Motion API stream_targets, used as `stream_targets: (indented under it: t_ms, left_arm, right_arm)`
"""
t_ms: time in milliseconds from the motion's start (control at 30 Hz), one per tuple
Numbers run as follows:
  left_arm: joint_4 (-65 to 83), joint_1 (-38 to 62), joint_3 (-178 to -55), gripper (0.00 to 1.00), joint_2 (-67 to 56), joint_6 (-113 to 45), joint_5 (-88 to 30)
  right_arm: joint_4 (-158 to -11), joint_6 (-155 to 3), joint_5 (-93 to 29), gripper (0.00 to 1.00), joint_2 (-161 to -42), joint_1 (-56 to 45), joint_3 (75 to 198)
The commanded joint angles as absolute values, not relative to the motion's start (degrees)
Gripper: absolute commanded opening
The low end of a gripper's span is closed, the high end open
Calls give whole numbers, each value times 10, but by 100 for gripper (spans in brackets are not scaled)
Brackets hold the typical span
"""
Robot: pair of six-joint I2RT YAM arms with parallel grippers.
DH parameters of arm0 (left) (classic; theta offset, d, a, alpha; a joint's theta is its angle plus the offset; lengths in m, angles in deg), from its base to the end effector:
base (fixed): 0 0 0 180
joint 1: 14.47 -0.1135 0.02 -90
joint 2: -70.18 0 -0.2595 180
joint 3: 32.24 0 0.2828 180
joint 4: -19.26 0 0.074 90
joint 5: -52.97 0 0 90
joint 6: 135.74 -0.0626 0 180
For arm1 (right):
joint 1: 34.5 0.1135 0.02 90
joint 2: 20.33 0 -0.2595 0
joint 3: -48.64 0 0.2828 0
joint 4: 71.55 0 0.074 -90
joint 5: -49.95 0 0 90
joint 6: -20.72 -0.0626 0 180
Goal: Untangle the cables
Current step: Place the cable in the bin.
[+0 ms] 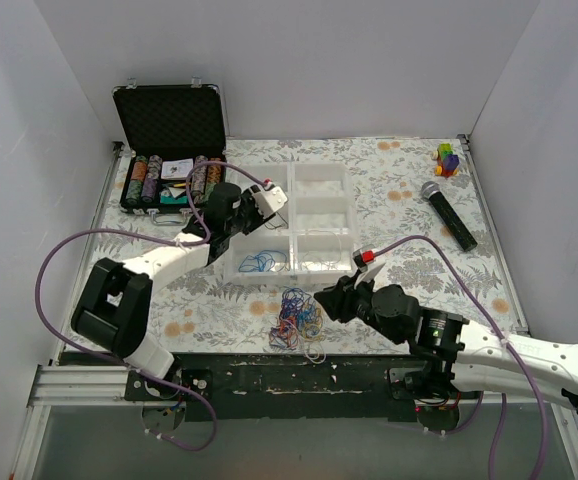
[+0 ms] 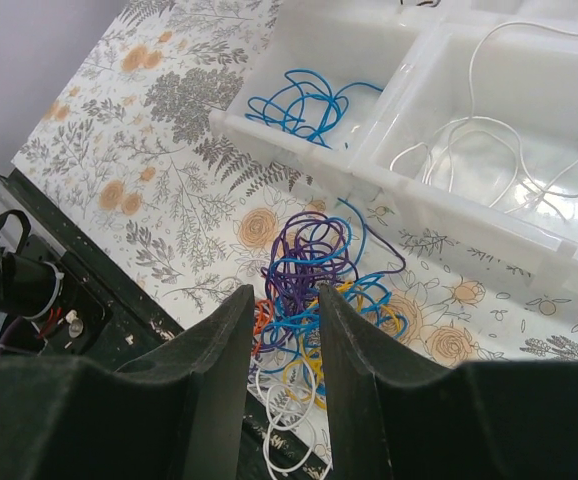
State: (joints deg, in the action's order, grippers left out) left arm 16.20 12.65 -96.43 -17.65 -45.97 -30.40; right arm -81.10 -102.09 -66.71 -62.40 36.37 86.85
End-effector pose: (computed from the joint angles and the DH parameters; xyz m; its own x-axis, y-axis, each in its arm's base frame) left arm 0.3446 -0.1846 0.1982 -0.3977 0.2082 -0.8936 0.5462 0.8363 -0.0483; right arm 0.1039 0.2137 0.2382 -0.4439 0.1980 -0.8739 -0.5482 0.7115 0.4396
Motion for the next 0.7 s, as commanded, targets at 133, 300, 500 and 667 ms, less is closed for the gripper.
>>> stream_targets:
  t_ms: [133,300,500,667]
  left_arm:
    - [119,125,-1015,47,-189,-462,-304]
    - [103,125,-1025,48,-134,-439,-277]
    - [-20,125,-1011,54,-8,-445,-134]
    - [-181,138,-935,63,129,-533,49]
  right_arm:
    - [-814,-1028,-679,40,-613,361,876]
    - [-815,-1026,-678,40,-616,360,880]
    - [-811,-1036,-662,41,-643,360,872]
    - [-794,-1048,-653,42,-659,356,856]
